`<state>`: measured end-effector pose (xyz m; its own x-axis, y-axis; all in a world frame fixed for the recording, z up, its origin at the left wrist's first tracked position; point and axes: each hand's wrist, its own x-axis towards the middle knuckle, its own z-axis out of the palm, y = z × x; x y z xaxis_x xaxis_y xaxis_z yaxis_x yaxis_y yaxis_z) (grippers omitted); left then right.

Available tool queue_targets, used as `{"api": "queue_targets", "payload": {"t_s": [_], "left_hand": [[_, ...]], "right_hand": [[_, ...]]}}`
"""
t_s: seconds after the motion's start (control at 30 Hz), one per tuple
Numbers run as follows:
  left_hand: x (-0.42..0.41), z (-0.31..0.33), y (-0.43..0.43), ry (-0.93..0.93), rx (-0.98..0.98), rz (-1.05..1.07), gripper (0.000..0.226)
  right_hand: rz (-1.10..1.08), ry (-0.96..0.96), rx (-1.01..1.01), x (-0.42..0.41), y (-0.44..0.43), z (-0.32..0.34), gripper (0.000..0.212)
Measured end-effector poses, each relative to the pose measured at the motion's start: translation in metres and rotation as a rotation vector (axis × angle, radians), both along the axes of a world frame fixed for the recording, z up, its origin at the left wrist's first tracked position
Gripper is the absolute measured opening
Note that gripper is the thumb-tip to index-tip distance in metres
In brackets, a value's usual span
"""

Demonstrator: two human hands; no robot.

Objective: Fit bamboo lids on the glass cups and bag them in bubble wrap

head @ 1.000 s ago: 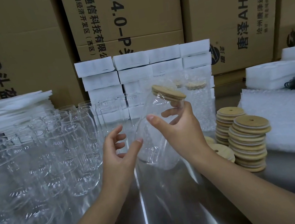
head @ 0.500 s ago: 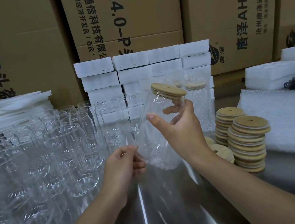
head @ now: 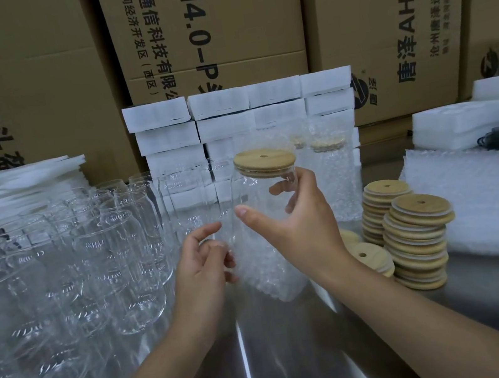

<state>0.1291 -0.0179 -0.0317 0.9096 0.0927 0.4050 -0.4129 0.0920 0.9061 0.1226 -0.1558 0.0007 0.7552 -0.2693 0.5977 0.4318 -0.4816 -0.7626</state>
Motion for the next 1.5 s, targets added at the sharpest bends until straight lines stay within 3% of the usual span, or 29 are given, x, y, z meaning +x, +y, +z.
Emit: {"api": "queue_targets", "payload": {"t_s": [0.1, 0.23, 0.3, 0.37, 0.47, 0.8, 1.0, 1.13, 1.27, 1.5], "left_hand": [[-0.003, -0.002, 0.001, -0.104, 0.070, -0.022, 0.026], [-0.008, -0.006, 0.004, -0.327, 0.407, 0.004, 0.075], [-0.008, -0.005, 0.004, -0.458, 0.586, 0.056, 0.085], [-0.008, -0.004, 0.005, -0.530, 0.630, 0.063, 0.088], [-0.009, -0.002, 0.005, -0.561, 0.667, 0.083, 0.090], [-0.006, -0.007, 0.005, -0.536, 0.797, 0.147, 0.111], [0.001, -0.012, 0.006, -0.360, 0.713, 0.222, 0.129], [0.004, -0.016, 0.007, -0.207, 0.633, 0.164, 0.134], [0.003, -0.017, 0.007, -0.197, 0.616, 0.145, 0.132], [0.001, -0.014, 0.003, -0.182, 0.386, 0.107, 0.117]], "right_hand": [[0.016, -0.011, 0.014, 0.000, -0.001, -0.001, 0.072], [0.032, 0.012, 0.103, 0.003, -0.003, 0.000, 0.070], [0.049, 0.069, 0.208, 0.006, -0.004, 0.001, 0.068], [0.092, 0.146, 0.331, 0.008, -0.003, 0.001, 0.066], [0.150, 0.224, 0.437, 0.009, 0.000, -0.002, 0.066], [0.151, 0.175, 0.423, 0.007, 0.005, -0.004, 0.067], [0.173, 0.155, 0.481, 0.005, 0.005, -0.002, 0.077], [0.202, 0.172, 0.404, 0.004, 0.007, -0.004, 0.065], [0.230, 0.171, 0.306, 0.002, 0.011, -0.005, 0.080], [0.263, 0.136, 0.049, -0.004, 0.015, -0.007, 0.071]]}}
